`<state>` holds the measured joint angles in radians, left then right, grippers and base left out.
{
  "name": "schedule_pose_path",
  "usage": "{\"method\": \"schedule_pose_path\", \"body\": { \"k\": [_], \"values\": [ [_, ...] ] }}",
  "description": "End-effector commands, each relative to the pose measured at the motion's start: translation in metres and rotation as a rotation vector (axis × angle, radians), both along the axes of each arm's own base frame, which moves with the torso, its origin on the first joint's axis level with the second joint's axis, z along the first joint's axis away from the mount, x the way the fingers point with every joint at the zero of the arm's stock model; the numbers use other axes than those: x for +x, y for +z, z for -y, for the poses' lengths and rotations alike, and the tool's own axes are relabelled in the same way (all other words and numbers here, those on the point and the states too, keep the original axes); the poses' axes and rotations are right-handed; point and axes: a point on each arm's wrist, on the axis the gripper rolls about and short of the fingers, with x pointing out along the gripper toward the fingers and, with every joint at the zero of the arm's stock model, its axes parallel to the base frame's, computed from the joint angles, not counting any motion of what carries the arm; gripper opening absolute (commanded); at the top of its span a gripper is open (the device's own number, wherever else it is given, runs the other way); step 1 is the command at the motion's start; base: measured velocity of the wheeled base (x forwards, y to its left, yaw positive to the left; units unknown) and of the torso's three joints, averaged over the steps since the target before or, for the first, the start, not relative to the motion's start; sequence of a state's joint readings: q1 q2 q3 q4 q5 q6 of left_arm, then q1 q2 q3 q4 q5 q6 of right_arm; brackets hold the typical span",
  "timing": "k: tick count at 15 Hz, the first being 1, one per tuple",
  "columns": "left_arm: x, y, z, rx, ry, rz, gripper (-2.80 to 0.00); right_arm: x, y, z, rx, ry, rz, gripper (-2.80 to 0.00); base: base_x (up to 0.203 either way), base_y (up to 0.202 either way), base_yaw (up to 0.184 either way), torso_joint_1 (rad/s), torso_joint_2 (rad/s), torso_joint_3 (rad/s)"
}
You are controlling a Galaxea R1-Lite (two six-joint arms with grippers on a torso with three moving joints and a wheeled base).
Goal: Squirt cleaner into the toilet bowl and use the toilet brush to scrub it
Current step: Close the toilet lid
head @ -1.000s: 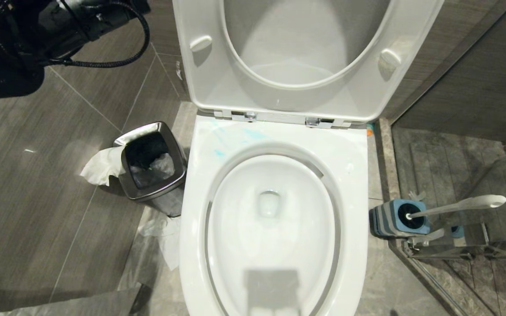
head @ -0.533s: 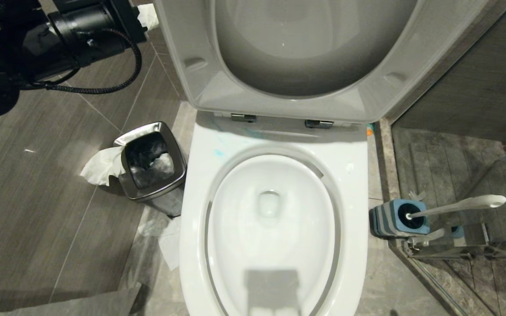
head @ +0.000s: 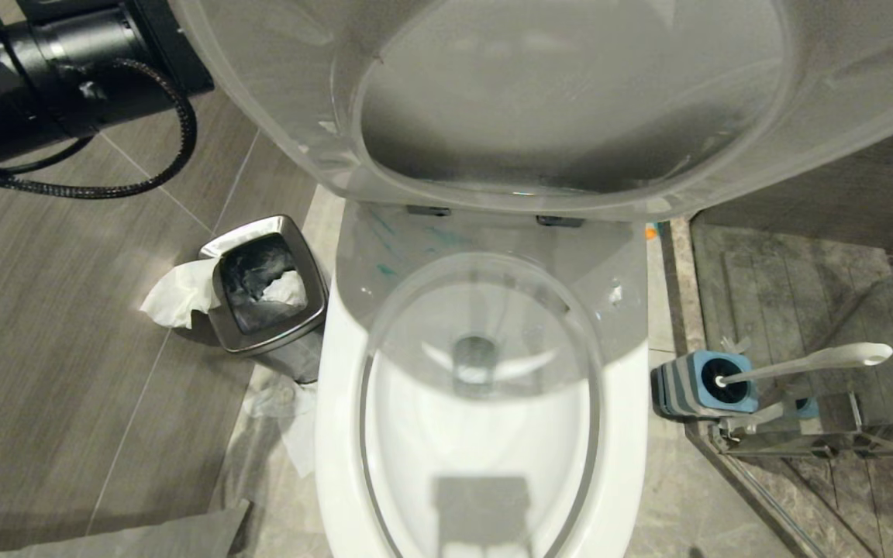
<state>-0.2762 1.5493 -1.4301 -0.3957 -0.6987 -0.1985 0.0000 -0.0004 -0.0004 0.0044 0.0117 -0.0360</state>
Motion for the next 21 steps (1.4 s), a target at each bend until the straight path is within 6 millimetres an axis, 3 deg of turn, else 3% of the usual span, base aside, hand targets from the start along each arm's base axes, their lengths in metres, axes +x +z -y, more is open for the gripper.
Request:
{"method": "schedule_pose_path", "body": {
  "k": [1, 12, 21],
  "values": [
    [-0.023, 0.004, -0.007, -0.003, -0.008, 0.012, -2.8, 0.0, 0.0, 0.0, -0.001, 0.001, -0.001, -2.8, 0.0, 0.0, 0.0, 0.0, 0.0, 0.0],
    [-0.061, -0.005, -0.016, 0.024, -0.08, -0.011, -2.8, 0.0, 0.0, 0.0, -0.001, 0.001, -0.001, -2.8, 0.0, 0.0, 0.0, 0.001, 0.0, 0.183],
    [-0.093, 0.011, -0.025, 0.001, -0.07, 0.066, -2.8, 0.0, 0.0, 0.0, -0.001, 0.001, 0.0, -2.8, 0.0, 0.0, 0.0, -0.001, 0.0, 0.116]
  ]
}}
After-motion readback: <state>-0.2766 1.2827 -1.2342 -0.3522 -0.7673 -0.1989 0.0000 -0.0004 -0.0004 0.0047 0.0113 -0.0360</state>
